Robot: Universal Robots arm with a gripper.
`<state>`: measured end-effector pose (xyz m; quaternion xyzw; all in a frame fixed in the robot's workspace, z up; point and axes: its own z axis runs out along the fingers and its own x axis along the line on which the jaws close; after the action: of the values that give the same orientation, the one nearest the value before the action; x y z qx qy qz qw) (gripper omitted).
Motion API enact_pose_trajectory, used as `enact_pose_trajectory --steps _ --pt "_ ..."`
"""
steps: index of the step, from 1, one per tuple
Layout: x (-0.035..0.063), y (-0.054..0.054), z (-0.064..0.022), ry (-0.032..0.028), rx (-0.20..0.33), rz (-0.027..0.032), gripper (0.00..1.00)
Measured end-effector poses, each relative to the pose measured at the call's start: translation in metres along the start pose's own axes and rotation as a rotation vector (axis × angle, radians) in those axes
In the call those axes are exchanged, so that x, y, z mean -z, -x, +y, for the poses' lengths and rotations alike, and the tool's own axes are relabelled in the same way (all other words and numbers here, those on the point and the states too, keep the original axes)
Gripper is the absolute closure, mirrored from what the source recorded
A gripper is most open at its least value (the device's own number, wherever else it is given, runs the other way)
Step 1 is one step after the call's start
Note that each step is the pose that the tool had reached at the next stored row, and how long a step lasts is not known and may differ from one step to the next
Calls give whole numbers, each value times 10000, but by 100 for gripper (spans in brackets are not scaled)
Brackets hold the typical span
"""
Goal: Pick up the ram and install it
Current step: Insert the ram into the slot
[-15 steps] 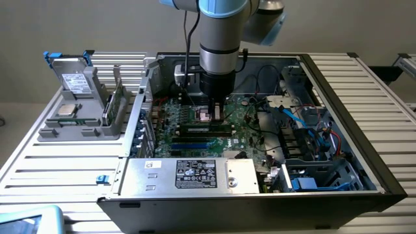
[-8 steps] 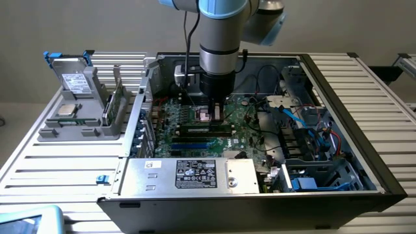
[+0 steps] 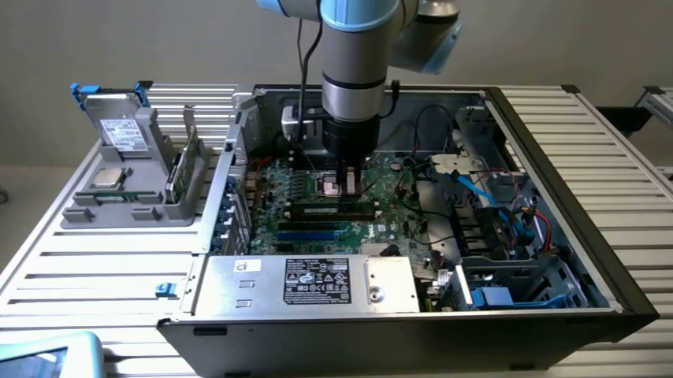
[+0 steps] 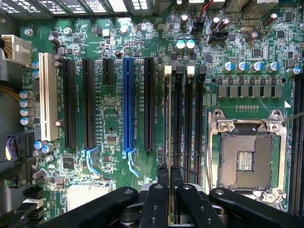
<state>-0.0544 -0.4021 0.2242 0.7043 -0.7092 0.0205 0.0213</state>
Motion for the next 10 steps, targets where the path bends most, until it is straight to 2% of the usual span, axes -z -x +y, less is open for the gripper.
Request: enact_pose_trajectory --steps 10 --pt "-13 6 2 -24 -1 -1 86"
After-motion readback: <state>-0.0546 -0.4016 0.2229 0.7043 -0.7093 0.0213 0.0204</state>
